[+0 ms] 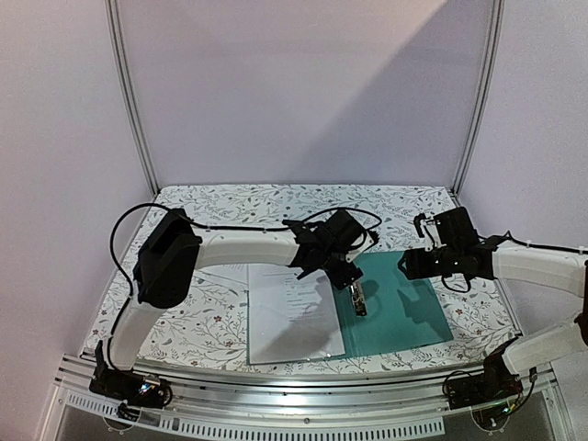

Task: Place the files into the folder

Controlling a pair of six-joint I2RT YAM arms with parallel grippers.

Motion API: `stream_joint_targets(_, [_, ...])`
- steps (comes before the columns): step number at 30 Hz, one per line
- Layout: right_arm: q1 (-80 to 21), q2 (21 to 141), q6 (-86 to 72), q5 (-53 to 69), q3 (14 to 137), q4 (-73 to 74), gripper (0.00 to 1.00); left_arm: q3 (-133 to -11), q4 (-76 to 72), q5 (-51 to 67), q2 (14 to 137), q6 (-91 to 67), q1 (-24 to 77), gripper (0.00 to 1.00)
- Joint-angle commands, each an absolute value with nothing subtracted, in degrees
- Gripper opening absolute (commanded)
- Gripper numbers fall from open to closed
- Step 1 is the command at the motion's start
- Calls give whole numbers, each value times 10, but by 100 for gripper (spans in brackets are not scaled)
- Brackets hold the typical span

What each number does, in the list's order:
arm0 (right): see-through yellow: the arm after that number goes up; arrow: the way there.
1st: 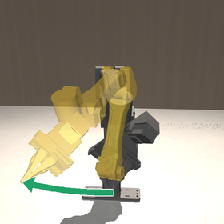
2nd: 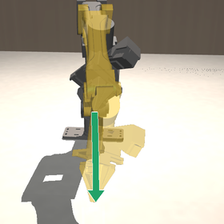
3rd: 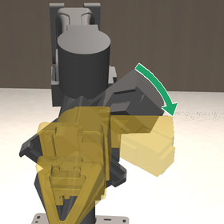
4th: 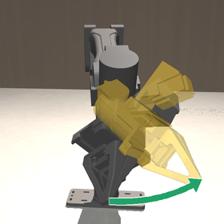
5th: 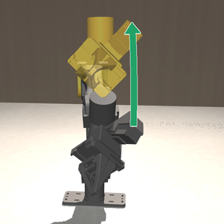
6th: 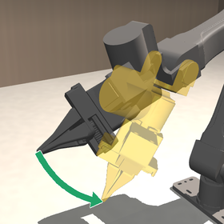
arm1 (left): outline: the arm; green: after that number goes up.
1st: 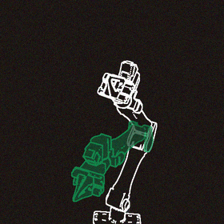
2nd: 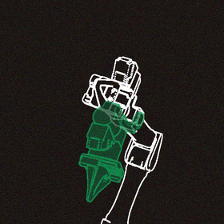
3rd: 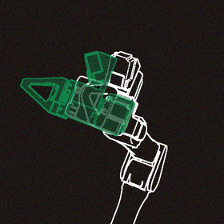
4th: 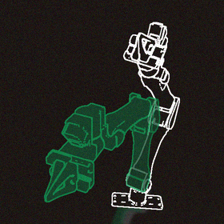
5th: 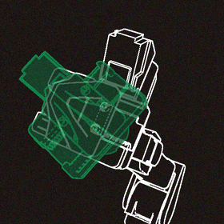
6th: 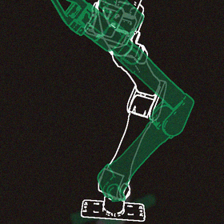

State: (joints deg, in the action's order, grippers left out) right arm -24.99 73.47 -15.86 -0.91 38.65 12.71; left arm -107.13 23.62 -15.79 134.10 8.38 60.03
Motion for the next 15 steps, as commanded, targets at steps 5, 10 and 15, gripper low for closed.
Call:
stream_joint_targets(5, [-245,708,-161,-8,373,149,70,-1161,237,-112,1404,58,562,81])
stream_joint_targets(10, [-241,691,-156,-12,362,148,70,-1153,232,-131,1379,36,562,82])
stream_joint_targets(15, [-240,699,-158,-6,361,142,70,-1131,258,-186,1307,-36,562,83])
